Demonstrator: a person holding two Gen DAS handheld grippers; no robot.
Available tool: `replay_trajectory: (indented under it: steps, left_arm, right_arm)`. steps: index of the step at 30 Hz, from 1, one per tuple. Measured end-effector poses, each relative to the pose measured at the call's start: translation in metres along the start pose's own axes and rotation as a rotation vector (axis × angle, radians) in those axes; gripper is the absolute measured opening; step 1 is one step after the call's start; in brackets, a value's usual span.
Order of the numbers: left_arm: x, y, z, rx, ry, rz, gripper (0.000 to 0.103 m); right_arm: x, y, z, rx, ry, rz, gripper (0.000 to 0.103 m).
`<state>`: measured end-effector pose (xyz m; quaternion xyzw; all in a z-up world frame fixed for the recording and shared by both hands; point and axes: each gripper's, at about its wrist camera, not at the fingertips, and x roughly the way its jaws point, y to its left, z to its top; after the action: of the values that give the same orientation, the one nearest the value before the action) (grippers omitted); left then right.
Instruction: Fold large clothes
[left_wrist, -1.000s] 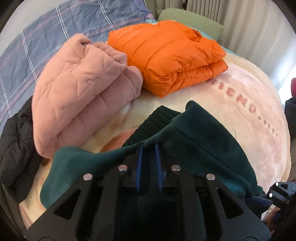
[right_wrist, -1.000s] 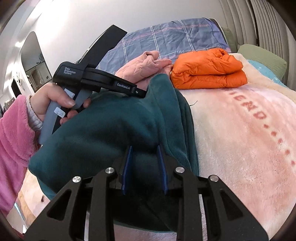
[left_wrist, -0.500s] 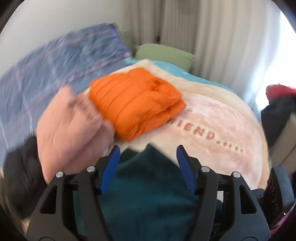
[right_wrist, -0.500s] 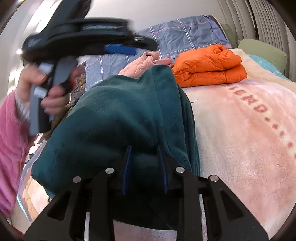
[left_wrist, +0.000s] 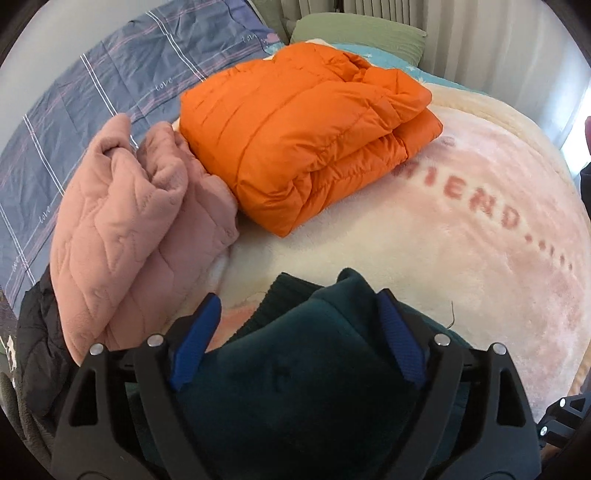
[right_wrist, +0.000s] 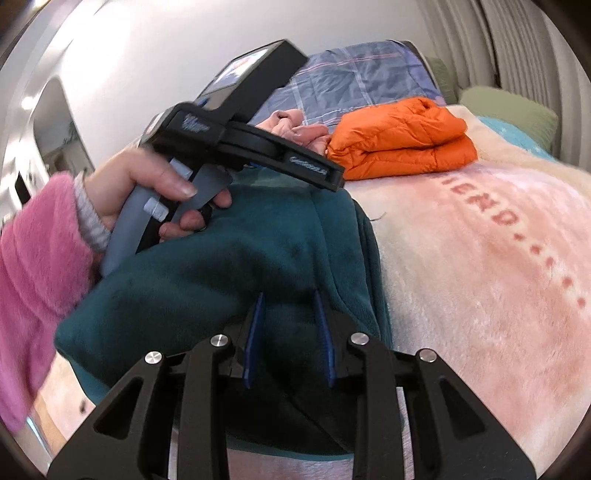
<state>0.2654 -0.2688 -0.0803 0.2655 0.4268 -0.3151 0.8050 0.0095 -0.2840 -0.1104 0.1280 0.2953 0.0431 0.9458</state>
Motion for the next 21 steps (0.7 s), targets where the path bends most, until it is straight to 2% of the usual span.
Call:
replay_trajectory:
  steps: [4, 7, 8, 10, 13, 15, 19, 21]
  left_arm:
    - [-0.019, -0.01, -0.002, 0.031, -0.073, 0.075, 0.087]
    - [-0.059, -0.017, -0.008, 0.053, -0.202, 0.173, 0.087]
    - [-0.081, -0.016, -0.012, 0.048, -0.257, 0.187, 0.087]
    - [-0.117, -0.009, -0.024, 0.023, -0.318, 0.14, 0.087]
    - [-0.167, 0.004, -0.064, -0.041, -0.363, 0.085, 0.088]
    - [-0.194, 0.0, -0.112, -0.062, -0.378, 0.077, 0.091]
    - [-0.208, -0.032, -0.191, -0.052, -0.362, 0.104, 0.092]
    - [-0.205, -0.05, -0.227, -0.066, -0.326, 0.123, 0.092]
  right_arm:
    - [-0.002, -0.001, -0.002, 0.009, -0.008, 0.014, 0.027]
    - [-0.005, -0.001, -0.001, 0.001, -0.006, 0.032, 0.027]
    - [-0.005, -0.003, -0.001, 0.008, -0.008, 0.035, 0.027]
    - [-0.005, -0.01, -0.002, 0.036, -0.01, 0.06, 0.027]
    - [-0.007, -0.014, -0.002, 0.055, -0.01, 0.098, 0.027]
    - [-0.007, -0.015, -0.003, 0.057, -0.014, 0.102, 0.027]
    - [-0.009, -0.012, -0.004, 0.054, -0.017, 0.101, 0.027]
    - [-0.009, -0.012, -0.004, 0.055, -0.017, 0.101, 0.027]
